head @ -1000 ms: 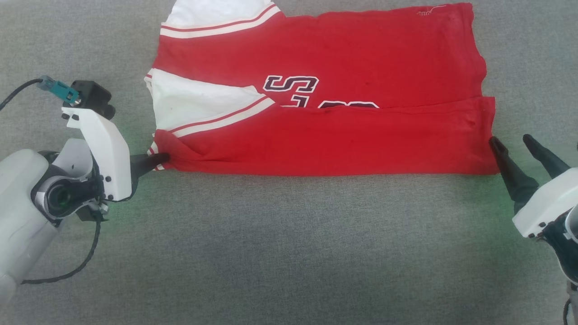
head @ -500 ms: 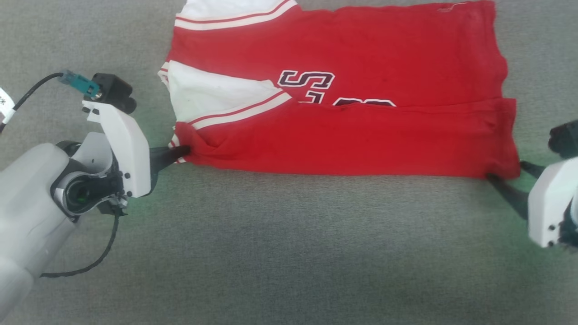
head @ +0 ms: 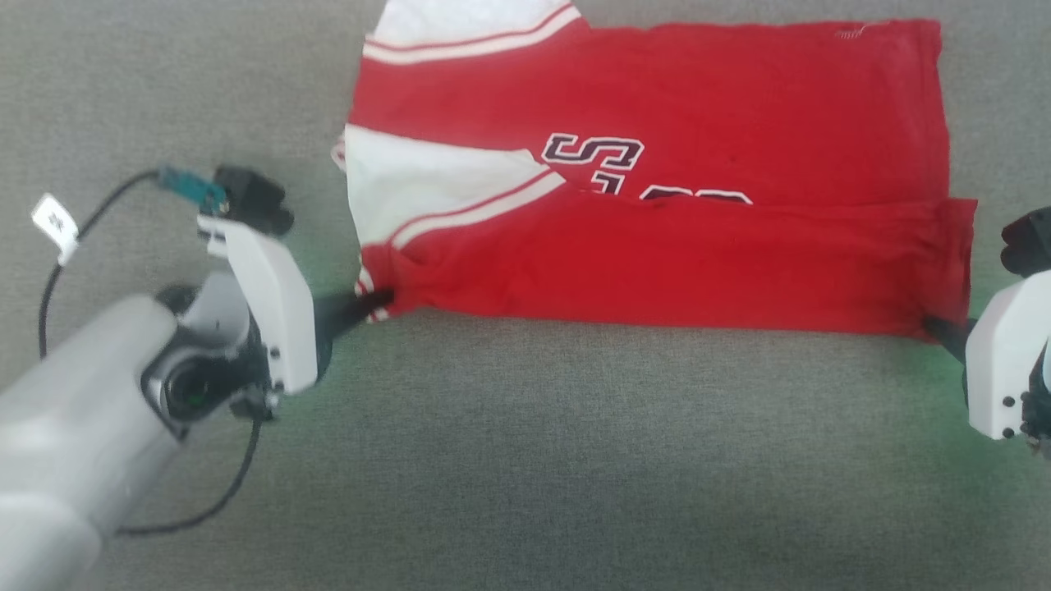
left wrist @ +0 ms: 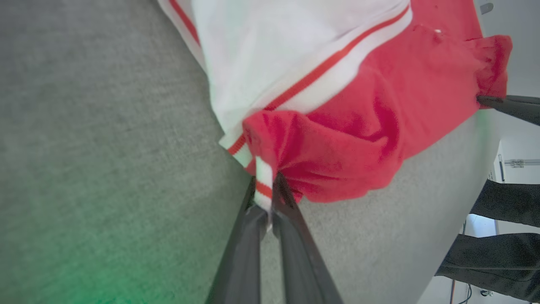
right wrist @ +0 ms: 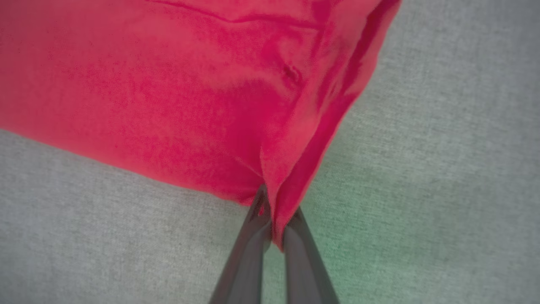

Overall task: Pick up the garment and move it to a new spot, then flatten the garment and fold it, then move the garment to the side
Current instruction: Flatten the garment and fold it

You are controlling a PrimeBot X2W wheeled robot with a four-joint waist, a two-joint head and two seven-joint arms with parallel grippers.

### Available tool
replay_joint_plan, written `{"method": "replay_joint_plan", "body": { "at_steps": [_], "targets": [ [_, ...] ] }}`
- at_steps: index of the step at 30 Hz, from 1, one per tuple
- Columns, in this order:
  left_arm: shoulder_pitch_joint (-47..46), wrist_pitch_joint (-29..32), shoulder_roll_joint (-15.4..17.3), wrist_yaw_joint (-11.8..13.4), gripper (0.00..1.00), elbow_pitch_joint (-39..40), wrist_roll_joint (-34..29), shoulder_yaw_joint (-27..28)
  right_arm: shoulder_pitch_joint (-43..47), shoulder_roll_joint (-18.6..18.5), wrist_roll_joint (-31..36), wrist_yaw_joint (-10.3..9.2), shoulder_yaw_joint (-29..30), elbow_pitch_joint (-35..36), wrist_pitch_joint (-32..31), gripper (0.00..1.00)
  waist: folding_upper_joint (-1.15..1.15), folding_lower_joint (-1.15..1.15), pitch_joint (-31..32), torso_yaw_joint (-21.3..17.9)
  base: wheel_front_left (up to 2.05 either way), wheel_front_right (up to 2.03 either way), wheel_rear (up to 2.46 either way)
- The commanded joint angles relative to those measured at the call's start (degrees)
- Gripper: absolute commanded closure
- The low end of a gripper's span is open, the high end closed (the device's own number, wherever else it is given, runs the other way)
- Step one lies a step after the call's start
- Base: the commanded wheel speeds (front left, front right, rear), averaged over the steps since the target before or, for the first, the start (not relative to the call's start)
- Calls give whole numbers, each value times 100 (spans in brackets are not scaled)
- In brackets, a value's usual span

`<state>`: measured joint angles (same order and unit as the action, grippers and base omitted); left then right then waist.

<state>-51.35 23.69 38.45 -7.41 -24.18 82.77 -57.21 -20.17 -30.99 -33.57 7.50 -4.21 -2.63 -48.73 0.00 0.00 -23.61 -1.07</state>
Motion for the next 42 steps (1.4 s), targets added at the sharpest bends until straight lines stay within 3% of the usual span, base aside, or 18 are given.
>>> {"method": "replay_joint_plan", "body": {
  "at_steps": [1,10,18,20,21,22,23,24,25,26,27,34,42],
  "targets": [
    [320,-10,50,-4,100,68,78,-116,117,-60,-37,-3,6,-64,58,100,0,0,161,35,0,0,0],
    [1306,-500,735,-3,100,1307,319,-82,638,-536,-463,-2,-110,7,48,100,0,0,547,112,0,0,0],
    [1950,-893,1080,365,100,2276,416,-75,1160,-891,-783,-3,113,81,201,100,0,0,574,192,0,0,0],
    [1989,-994,1105,450,100,2332,400,-40,1174,-859,-758,-3,196,97,354,65,0,0,579,185,0,0,0],
    [1989,-994,1105,450,100,2332,400,-40,1174,-859,-758,-3,196,97,354,65,0,0,579,185,0,0,0],
    [2008,-1045,1103,465,100,2350,384,-21,1172,-802,-733,-3,234,109,463,8,0,0,587,183,0,0,0],
    [2041,-1110,1088,490,93,2354,418,14,1181,-738,-718,-3,296,100,569,0,0,0,598,183,0,0,0],
    [2067,-1179,1082,516,67,2351,441,50,1200,-689,-687,-2,366,95,677,0,0,0,609,186,0,0,0],
    [2090,-1238,1098,517,51,2347,429,74,1239,-676,-627,-2,396,134,777,0,0,0,623,186,0,0,0],
    [2107,-1307,1129,519,16,2351,383,91,1286,-685,-545,-2,419,185,882,0,0,0,637,183,0,0,0],
    [2123,-1403,1152,536,0,2348,371,133,1323,-694,-454,-3,451,225,1011,0,0,0,650,180,0,0,0],
    [2308,-2474,1332,610,0,2243,220,614,1333,-295,175,-1,695,594,2525,0,0,0,710,79,0,0,0],
    [1582,-3635,1107,657,0,1419,-478,1226,852,770,851,-2,728,525,4280,0,0,0,498,-154,0,0,0]
  ]
}}
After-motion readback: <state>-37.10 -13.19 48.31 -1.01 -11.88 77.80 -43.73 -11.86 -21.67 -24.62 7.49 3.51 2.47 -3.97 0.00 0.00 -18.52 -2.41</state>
